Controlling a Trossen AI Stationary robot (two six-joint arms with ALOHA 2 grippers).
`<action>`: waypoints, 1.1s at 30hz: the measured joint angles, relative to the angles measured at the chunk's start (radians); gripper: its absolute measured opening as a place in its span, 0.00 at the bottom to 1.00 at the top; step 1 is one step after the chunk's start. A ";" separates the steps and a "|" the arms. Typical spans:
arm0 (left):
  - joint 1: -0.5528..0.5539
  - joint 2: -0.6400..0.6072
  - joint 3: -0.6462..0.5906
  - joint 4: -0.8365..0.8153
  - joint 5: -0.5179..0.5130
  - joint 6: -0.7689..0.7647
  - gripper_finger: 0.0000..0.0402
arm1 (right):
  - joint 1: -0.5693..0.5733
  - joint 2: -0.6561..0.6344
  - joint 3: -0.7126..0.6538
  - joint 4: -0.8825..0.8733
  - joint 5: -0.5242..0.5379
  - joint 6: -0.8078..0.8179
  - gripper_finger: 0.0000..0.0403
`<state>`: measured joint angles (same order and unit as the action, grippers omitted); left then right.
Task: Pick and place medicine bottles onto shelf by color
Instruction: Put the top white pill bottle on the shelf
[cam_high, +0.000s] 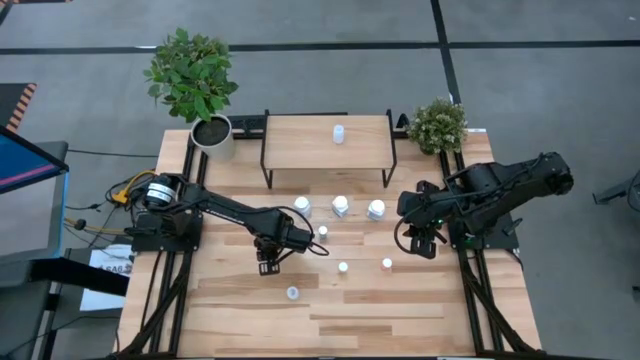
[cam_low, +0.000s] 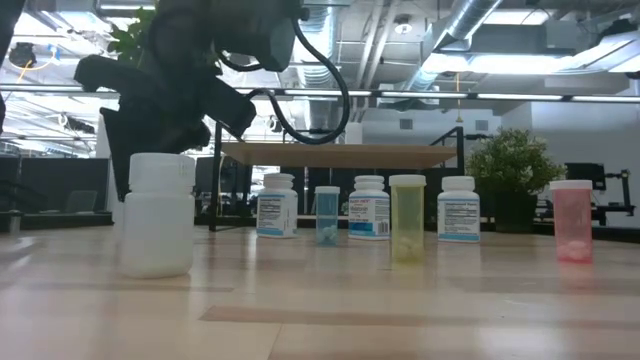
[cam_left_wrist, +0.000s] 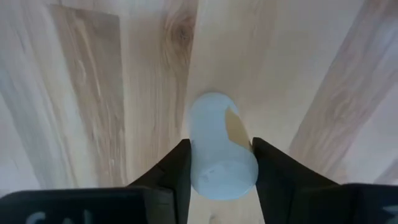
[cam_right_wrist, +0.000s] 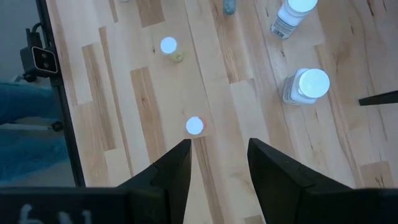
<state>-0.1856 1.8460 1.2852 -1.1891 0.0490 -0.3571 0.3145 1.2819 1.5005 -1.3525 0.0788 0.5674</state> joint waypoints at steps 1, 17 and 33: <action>0.000 0.000 0.018 -0.028 0.000 -0.004 0.27 | 0.000 0.000 0.000 0.000 0.000 0.000 0.45; 0.018 -0.311 0.347 0.151 -0.258 0.032 0.27 | 0.008 0.000 0.000 0.190 0.007 -0.294 0.45; -0.025 -0.443 0.347 0.530 -0.323 0.219 0.27 | -0.072 0.006 -0.174 0.851 0.063 -0.591 0.45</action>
<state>-0.2102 1.4032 1.6325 -0.6588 -0.2741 -0.1378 0.2424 1.2884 1.3265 -0.5010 0.1417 -0.0238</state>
